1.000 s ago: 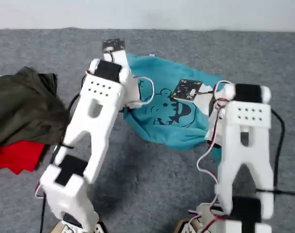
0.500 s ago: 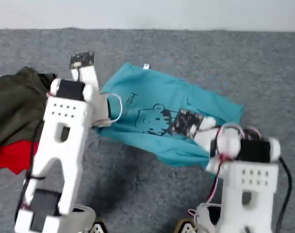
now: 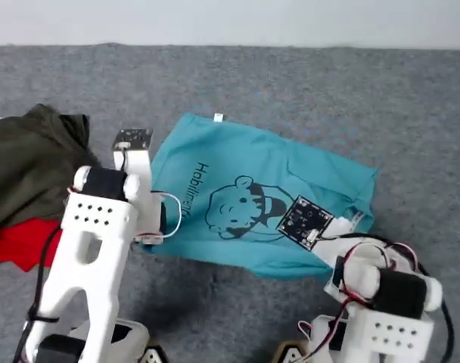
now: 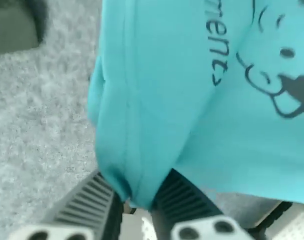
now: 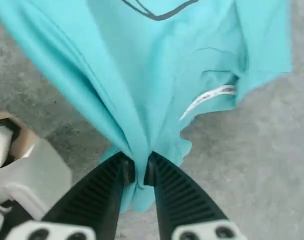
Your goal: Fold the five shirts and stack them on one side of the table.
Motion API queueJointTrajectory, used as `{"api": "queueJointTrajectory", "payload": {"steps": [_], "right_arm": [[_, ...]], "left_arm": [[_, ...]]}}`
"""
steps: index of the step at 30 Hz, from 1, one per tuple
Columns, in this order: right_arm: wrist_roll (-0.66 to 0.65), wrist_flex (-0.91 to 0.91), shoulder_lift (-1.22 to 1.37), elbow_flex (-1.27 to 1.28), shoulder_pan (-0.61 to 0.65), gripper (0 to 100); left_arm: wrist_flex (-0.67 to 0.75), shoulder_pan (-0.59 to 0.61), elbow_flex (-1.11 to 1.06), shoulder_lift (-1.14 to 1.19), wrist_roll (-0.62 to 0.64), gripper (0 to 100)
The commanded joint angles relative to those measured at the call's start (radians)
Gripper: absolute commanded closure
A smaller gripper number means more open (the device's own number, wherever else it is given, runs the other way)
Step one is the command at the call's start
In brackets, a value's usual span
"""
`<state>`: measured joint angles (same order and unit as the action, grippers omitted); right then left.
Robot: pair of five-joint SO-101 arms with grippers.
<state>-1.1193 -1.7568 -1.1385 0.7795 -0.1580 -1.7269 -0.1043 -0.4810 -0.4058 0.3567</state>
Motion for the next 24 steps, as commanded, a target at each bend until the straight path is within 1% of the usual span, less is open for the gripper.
{"api": "queueJointTrajectory", "payload": {"steps": [1, 4, 7, 12, 15, 19, 21, 24], "right_arm": [[-0.026, 0.007, 0.01, 0.044, 0.005, 98.9], [0.008, 0.148, 0.071, 0.072, 0.008, 98.9], [0.043, 0.311, 0.196, 0.071, 0.008, 98.9], [0.058, 0.495, 0.476, 0.026, 0.002, 98.9], [0.138, 0.573, 0.657, -0.078, -0.016, 98.9], [0.226, 0.595, 0.914, -0.256, -0.039, 97.3], [0.249, 0.559, 1.026, -0.351, -0.059, 92.5], [0.288, 0.475, 1.17, -0.516, -0.087, 82.0]], "left_arm": [[-0.006, 0.002, 0.024, 0.028, -0.035, 99], [0.057, 0.002, 0.113, 0.135, -0.032, 99], [0.084, -0.002, 0.236, 0.307, -0.021, 99], [0.018, -0.029, 0.567, 0.66, 0.08, 99], [-0.031, -0.051, 0.805, 0.868, 0.097, 99], [-0.031, -0.052, 1.05, 1.08, 0.138, 99], [-0.031, -0.055, 1.155, 1.154, 0.157, 99], [-0.031, -0.051, 1.28, 1.208, 0.199, 98]]}}
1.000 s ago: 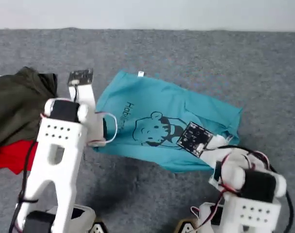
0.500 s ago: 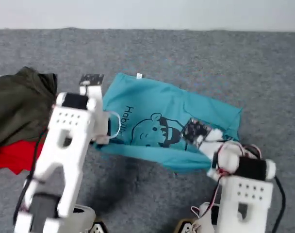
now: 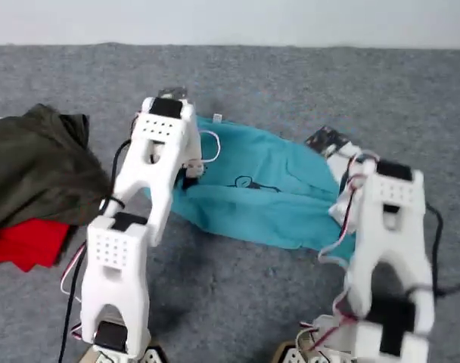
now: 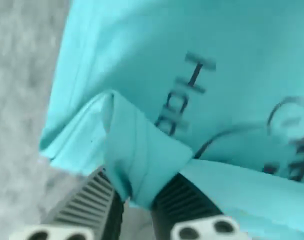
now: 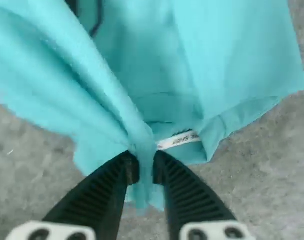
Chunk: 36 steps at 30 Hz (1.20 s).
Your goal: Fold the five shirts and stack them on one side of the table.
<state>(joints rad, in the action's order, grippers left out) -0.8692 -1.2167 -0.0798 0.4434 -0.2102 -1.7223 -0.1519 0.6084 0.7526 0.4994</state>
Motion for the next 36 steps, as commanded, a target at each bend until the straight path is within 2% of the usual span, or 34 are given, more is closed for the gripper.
{"api": "queueJointTrajectory", "payload": {"steps": [1, 3, 8, 10, 16, 22, 27, 32, 36], "right_arm": [[0.041, -0.102, 0.15, -0.232, -0.045, 79.4], [0.04, -0.163, 0.214, -0.328, -0.053, 77.7], [0.04, -0.248, 0.323, -0.525, -0.056, 78.3], [0.04, -0.252, 0.355, -0.578, -0.056, 78.3], [0.023, -0.242, 0.498, -0.692, -0.041, 78.8], [-0.031, -0.252, 0.704, -0.887, -0.028, 87.1], [-0.031, -0.309, 0.78, -0.976, -0.025, 88.3], [-0.034, -0.277, 0.828, -0.98, -0.022, 88.3], [-0.091, -0.278, 0.835, -0.98, -0.015, 88.7]], "left_arm": [[-0.035, 0.0, 0.214, 0.052, 0.075, 97], [-0.035, 0.0, 0.225, 0.054, 0.098, 90], [-0.035, 0.031, 0.231, 0.049, 0.158, 61], [-0.035, 0.052, 0.223, 0.037, 0.184, 55], [-0.035, 0.124, 0.225, -0.012, 0.215, 55], [-0.035, 0.259, 0.197, -0.098, 0.224, 55], [-0.035, 0.328, 0.027, -0.218, 0.199, 55], [-0.035, 0.328, -0.189, -0.339, 0.18, 55], [-0.035, 0.325, -0.292, -0.404, 0.181, 55]]}}
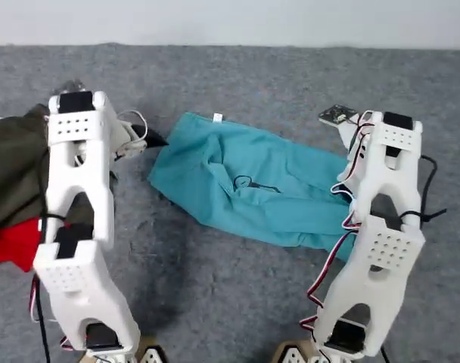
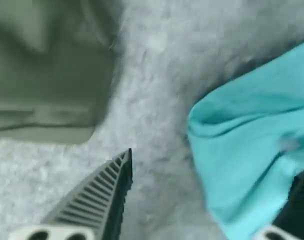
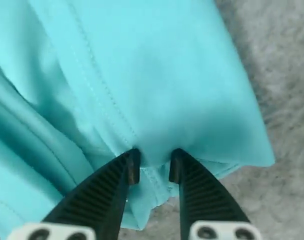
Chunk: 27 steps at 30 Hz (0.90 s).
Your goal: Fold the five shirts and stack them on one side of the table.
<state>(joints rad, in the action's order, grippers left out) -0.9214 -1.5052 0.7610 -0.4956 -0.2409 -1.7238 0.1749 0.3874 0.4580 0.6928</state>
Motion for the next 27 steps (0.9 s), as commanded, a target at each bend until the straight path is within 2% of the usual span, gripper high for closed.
{"api": "queueJointTrajectory", "payload": {"steps": [1, 9, 15, 24, 27], "right_arm": [[-0.049, 0.013, -0.004, -0.041, 0.018, 88.7], [-0.098, 0.058, -0.007, -0.08, 0.015, 88.9], [-0.098, 0.067, -0.007, -0.144, 0.015, 99.2], [-0.1, 0.07, 0.002, -0.199, 0.019, 98.8], [-0.1, 0.134, 0.004, -0.199, 0.025, 98.9]], "left_arm": [[-0.034, -0.002, -0.088, -0.12, -0.012, 55], [-0.034, -0.002, -0.124, -0.141, -0.012, 55], [-0.034, 0.0, -0.124, -0.137, -0.012, 55], [-0.034, 0.0, -0.125, -0.135, -0.012, 55], [-0.034, 0.0, -0.125, -0.135, -0.012, 55]]}}
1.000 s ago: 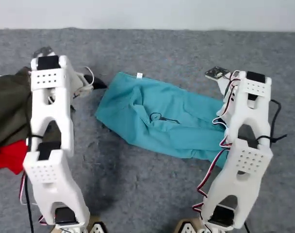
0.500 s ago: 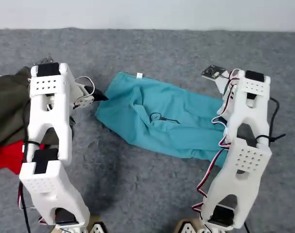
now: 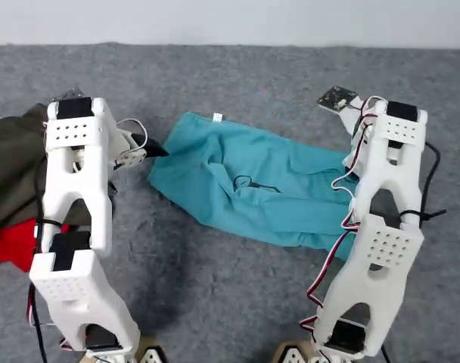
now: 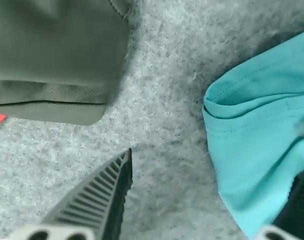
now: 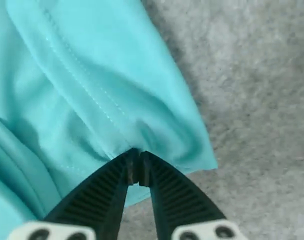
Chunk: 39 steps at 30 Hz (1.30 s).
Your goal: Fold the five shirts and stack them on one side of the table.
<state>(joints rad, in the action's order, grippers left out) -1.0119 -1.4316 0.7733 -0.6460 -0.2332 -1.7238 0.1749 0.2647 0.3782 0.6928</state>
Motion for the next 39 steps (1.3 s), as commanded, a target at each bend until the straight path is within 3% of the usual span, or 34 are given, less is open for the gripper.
{"api": "queueJointTrajectory", "payload": {"steps": [1, 13, 19, 28, 34, 39], "right_arm": [[-0.009, 0.09, -0.008, -0.049, 0.018, 98.9], [-0.005, 0.394, 0.031, -0.051, -0.016, 98.0], [0.005, 0.423, 0.096, -0.051, -0.085, 86.6], [0.068, 0.417, 0.102, -0.052, -0.191, 86.1], [0.117, 0.145, 0.064, -0.169, -0.151, 86.1], [0.046, -0.16, 0.065, -0.256, -0.028, 86.1]], "left_arm": [[-0.034, 0.0, -0.01, -0.055, -0.012, 55], [-0.034, 0.005, -0.17, -0.064, -0.012, 55], [-0.034, 0.005, -0.17, -0.064, -0.012, 55], [-0.034, -0.002, -0.171, -0.064, -0.012, 55], [-0.034, -0.003, -0.171, -0.063, -0.012, 55], [-0.034, -0.003, -0.171, -0.061, -0.012, 55]]}}
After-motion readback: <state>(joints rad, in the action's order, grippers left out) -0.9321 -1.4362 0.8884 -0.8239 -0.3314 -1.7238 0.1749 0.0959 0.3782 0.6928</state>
